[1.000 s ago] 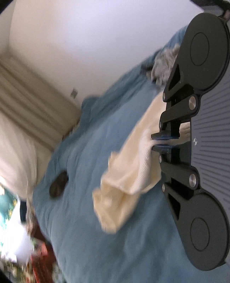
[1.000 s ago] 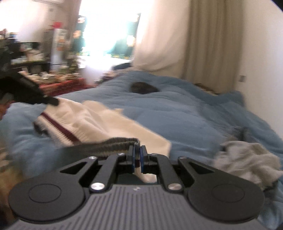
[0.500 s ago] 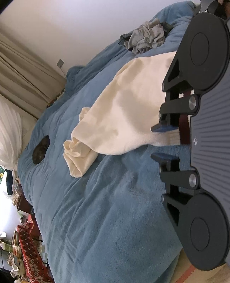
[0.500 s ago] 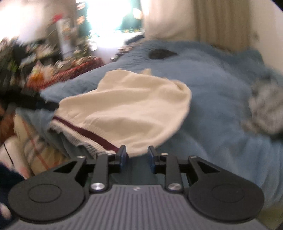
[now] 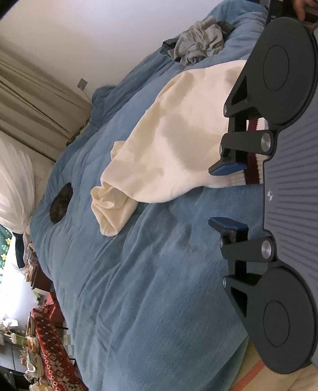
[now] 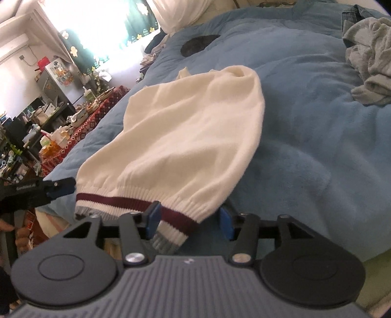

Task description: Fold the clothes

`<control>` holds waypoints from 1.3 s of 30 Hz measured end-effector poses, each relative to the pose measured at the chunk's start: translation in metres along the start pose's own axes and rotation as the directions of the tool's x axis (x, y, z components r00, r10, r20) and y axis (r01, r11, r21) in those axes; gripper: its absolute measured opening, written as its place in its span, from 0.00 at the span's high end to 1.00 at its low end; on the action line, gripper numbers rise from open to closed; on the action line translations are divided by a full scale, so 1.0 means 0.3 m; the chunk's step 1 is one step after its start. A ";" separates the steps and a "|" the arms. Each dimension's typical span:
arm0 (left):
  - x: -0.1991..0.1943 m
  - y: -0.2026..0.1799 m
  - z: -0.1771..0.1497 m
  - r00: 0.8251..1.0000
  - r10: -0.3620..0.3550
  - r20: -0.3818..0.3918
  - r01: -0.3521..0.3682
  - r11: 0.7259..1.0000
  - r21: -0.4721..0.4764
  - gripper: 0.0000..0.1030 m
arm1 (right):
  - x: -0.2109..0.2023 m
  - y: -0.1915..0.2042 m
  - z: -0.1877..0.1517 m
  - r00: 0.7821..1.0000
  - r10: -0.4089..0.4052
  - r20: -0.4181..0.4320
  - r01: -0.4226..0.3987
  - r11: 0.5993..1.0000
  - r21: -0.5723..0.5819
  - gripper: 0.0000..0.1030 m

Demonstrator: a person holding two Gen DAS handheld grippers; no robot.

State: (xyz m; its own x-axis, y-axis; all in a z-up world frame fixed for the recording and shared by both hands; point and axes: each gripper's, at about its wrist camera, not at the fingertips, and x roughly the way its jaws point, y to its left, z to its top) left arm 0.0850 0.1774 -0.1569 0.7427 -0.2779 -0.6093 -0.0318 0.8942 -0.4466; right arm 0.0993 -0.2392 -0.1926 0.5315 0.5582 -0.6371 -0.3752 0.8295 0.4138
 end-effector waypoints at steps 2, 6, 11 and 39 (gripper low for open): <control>0.004 0.000 -0.003 1.000 -0.004 -0.007 0.004 1.000 -0.001 0.63 | -0.001 0.027 0.004 0.999 -0.032 0.021 0.033 0.998 -0.053 0.91; 0.007 0.000 -0.004 1.000 0.005 -0.009 -0.005 1.000 0.003 0.60 | -0.041 0.054 0.020 0.995 -0.079 0.062 0.089 0.981 -0.173 0.94; 0.005 -0.012 -0.002 1.000 -0.008 -0.006 0.008 1.000 0.010 0.60 | -0.159 -0.036 0.085 0.955 -0.236 0.179 0.272 0.938 -0.214 0.94; 0.081 -0.130 0.048 0.977 -0.205 -0.064 0.202 0.978 -0.050 0.94 | -0.237 -0.134 0.108 0.921 -0.304 0.245 0.354 0.915 -0.196 0.94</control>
State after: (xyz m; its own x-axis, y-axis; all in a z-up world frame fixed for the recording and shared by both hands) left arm 0.1140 0.1409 -0.1448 0.6888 -0.4776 -0.5454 0.0858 0.8007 -0.5929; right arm 0.1013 -0.3115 -0.1429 0.7893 0.2667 -0.5531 -0.3037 0.9524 0.0259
